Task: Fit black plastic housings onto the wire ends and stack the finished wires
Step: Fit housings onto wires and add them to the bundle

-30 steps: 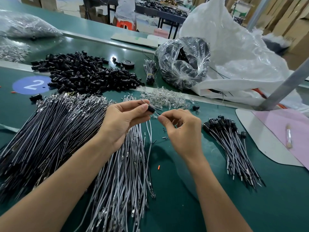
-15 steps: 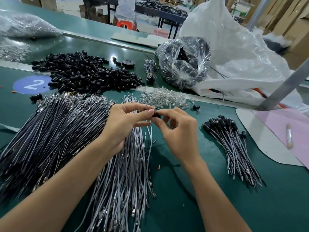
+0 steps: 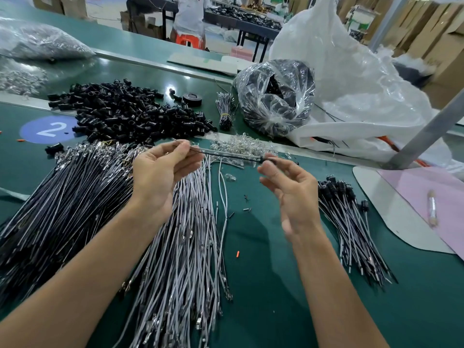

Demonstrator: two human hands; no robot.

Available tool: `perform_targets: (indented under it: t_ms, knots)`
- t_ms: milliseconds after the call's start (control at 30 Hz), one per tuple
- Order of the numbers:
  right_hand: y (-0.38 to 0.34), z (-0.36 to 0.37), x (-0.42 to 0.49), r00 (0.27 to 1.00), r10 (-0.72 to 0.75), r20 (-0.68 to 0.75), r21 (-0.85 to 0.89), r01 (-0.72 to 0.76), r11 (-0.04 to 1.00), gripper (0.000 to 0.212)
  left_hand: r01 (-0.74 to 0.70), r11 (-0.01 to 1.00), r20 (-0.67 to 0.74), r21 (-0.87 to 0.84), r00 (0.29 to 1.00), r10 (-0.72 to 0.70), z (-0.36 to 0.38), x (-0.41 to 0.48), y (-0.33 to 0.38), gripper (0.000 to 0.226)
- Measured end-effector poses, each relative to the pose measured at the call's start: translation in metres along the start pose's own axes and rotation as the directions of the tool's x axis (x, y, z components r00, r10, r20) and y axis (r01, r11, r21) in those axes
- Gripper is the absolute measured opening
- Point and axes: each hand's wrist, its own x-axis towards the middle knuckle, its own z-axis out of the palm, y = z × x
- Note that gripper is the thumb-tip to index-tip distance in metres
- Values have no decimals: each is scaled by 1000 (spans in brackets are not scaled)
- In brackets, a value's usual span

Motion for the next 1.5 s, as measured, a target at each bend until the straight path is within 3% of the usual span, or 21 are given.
perform_targets:
  t_ms: [67, 167, 233, 300, 367, 433, 500, 567, 733, 867, 933, 1200, 1233, 1367, 1500]
  knots:
    - [-5, -4, 2, 995, 86, 51, 356, -98, 929, 11, 87, 993, 205, 86, 973, -103, -1, -1, 1, 11]
    - [-13, -14, 4, 982, 159, 103, 723, -183, 666, 33, 100, 972, 567, 214, 797, -207, -1, -6, 4, 36]
    - [-16, -19, 3, 977, 165, 134, 829, -201, 522, 29, 144, 967, 633, 213, 734, -248, 2, -8, 5, 59]
    - [-15, -19, 1, 966, 156, 206, 839, -256, 480, 18, 127, 956, 568, 266, 780, -262, 5, -8, 3, 69]
    - [-13, -14, -1, 942, 175, 286, 736, -333, 589, 19, 87, 936, 481, 341, 839, -253, 8, -6, -2, 67]
    - [-10, -6, -3, 913, 216, 347, 524, -380, 762, 22, 54, 922, 447, 383, 863, -235, 9, -6, -6, 54]
    - [-4, 4, -8, 895, 223, 385, 244, -332, 911, 30, 8, 915, 463, 402, 861, -211, 9, -8, -9, 42]
    - [4, 13, -12, 887, 211, 410, 63, -258, 964, 40, -14, 915, 486, 402, 851, -200, 9, -9, -12, 39]
    - [13, 20, -15, 898, 168, 407, -33, -169, 985, 43, -17, 942, 434, 335, 890, -138, 8, -8, -13, 26]
    - [10, 20, -18, 918, 151, 368, -158, -99, 982, 8, -65, 945, 423, 320, 902, -82, 8, -8, -12, 32]
    - [9, 19, -18, 930, 141, 339, -185, -81, 979, 6, -100, 931, 410, 352, 910, -57, 9, -9, -13, 29]
    - [8, 21, -22, 942, 64, 330, -94, -35, 995, 4, -130, 932, 384, 340, 923, -11, 14, -14, -15, 29]
    - [7, 22, -22, 943, 55, 328, -76, -32, 997, 4, -128, 937, 385, 326, 923, -8, 14, -14, -15, 29]
    - [5, 22, -21, 945, 20, 328, -31, -10, 999, 47, -119, 940, 380, 319, 925, -12, 14, -16, -13, 34]
    - [4, 21, -22, 929, -5, 370, -39, 21, 999, 56, -122, 933, 405, 337, 914, -27, 13, -15, -11, 33]
